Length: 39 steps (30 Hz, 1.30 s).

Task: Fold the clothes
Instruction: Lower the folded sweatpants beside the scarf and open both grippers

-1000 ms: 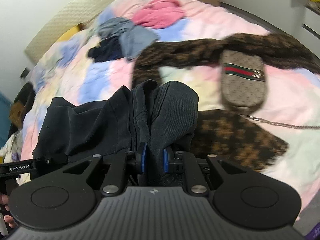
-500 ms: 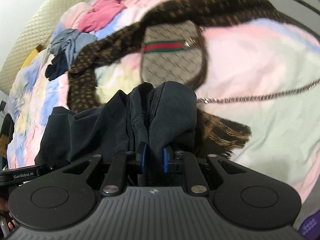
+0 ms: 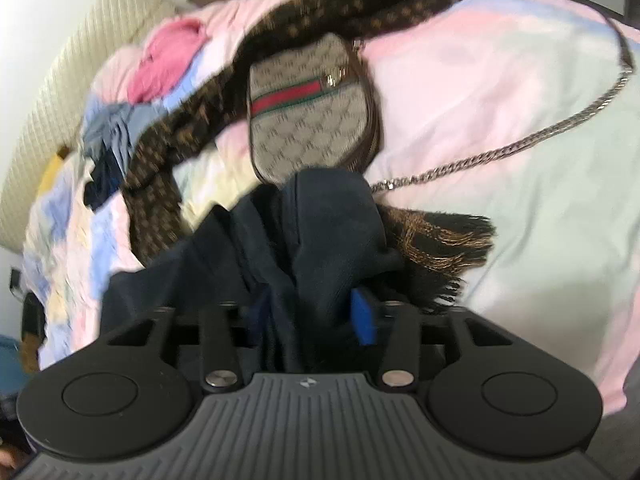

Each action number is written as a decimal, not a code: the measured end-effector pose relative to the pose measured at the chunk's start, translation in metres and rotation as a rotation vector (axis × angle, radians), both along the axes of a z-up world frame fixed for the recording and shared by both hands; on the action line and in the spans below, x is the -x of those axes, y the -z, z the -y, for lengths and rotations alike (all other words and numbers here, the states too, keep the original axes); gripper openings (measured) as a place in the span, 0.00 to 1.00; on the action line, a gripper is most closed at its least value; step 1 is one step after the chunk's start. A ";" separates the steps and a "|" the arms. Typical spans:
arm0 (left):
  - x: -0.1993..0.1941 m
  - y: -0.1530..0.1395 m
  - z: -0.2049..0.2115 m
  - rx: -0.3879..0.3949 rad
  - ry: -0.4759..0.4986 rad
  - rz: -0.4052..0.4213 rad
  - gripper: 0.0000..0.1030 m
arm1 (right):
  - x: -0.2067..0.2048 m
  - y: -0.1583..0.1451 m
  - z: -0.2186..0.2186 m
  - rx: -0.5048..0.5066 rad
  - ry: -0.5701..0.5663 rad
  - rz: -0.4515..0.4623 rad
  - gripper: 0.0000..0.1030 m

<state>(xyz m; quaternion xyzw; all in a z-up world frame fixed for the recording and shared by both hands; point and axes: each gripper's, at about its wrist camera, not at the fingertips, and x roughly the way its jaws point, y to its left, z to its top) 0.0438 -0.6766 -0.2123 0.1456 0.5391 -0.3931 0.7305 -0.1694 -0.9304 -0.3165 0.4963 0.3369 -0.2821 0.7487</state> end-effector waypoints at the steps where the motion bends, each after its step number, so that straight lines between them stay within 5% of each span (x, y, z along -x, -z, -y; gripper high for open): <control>1: 0.004 -0.010 -0.004 0.007 0.005 0.015 0.80 | 0.003 -0.011 -0.004 0.021 0.003 0.003 0.55; 18: 0.067 -0.202 -0.115 0.181 0.074 0.278 0.99 | 0.041 -0.191 -0.141 0.362 -0.052 0.007 0.63; 33: 0.129 -0.294 -0.242 0.264 0.107 0.341 1.00 | 0.066 -0.286 -0.295 0.488 -0.057 0.042 0.75; 39: 0.149 -0.316 -0.287 0.294 0.098 0.378 1.00 | 0.080 -0.306 -0.344 0.525 -0.020 0.051 0.98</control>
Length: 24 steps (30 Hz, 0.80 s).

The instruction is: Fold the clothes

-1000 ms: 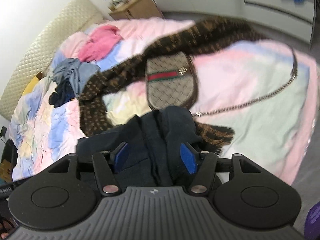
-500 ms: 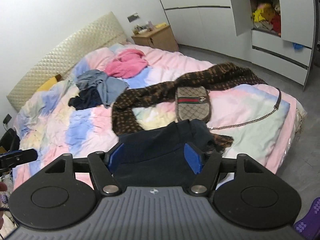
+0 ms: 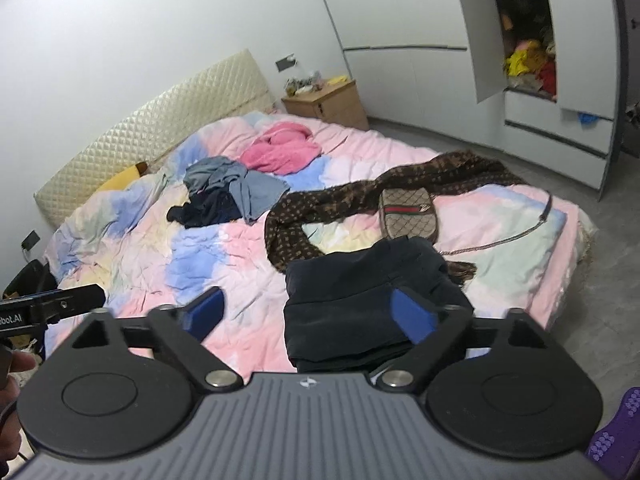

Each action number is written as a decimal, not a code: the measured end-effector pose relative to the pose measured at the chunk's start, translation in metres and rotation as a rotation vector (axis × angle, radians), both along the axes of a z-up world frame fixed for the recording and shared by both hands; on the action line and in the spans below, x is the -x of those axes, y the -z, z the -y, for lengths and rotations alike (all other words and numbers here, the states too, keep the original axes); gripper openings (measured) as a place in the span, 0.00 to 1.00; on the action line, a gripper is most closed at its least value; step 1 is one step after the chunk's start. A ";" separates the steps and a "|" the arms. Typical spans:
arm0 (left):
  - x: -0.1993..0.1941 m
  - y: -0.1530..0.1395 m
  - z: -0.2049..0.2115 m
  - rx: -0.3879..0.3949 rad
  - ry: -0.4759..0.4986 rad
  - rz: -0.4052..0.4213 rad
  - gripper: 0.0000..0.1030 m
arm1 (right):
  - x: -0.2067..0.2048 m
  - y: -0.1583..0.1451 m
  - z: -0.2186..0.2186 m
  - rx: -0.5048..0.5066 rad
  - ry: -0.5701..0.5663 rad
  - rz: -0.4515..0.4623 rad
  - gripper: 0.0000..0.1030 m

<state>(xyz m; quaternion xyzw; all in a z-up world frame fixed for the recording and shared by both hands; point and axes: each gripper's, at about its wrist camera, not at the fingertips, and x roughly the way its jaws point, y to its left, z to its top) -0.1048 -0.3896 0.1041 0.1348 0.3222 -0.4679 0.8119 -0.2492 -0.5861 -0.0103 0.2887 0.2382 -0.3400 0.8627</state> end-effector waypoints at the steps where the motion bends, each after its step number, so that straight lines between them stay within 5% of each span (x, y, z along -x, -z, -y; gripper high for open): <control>1: 0.003 -0.002 -0.005 0.003 -0.004 0.007 1.00 | 0.001 -0.002 -0.007 0.009 0.003 -0.004 1.00; 10: 0.024 0.004 -0.032 -0.061 -0.022 0.046 1.00 | -0.006 -0.003 -0.046 0.047 -0.018 -0.052 1.00; 24: 0.033 0.010 -0.036 -0.098 0.004 0.076 1.00 | -0.015 0.008 -0.050 0.037 0.023 -0.126 1.00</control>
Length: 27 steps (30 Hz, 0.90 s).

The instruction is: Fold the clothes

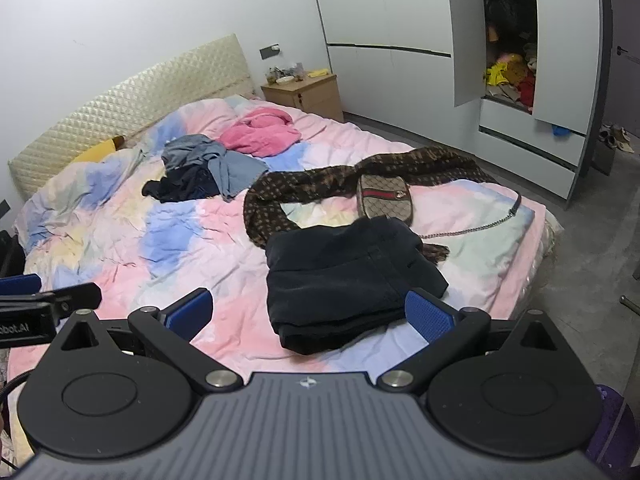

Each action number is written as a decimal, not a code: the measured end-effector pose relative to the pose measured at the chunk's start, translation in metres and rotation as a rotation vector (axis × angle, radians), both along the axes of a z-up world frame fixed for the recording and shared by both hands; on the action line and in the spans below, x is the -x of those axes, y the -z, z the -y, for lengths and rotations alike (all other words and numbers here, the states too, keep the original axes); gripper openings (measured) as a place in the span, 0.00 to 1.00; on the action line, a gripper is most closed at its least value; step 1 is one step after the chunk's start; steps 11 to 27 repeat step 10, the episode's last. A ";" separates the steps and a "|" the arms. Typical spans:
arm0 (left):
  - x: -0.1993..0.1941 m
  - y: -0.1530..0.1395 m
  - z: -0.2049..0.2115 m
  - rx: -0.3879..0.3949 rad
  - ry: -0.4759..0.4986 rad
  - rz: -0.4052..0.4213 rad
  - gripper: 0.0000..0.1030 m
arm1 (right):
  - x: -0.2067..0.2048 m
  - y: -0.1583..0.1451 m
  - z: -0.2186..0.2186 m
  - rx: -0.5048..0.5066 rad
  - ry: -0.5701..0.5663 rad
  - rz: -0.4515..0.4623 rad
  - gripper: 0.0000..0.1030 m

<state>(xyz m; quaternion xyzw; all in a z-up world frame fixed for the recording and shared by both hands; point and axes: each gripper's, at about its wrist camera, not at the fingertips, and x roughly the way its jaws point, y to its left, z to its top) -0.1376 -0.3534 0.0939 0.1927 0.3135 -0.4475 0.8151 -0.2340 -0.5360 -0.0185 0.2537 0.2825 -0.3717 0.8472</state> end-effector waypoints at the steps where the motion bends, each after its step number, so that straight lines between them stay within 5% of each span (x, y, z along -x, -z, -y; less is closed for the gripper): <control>1: 0.000 0.000 0.000 -0.002 -0.001 -0.001 1.00 | 0.000 0.001 0.000 0.000 -0.001 -0.001 1.00; 27: -0.001 0.003 0.003 -0.017 -0.006 -0.010 1.00 | -0.003 0.003 0.000 0.000 -0.017 -0.021 1.00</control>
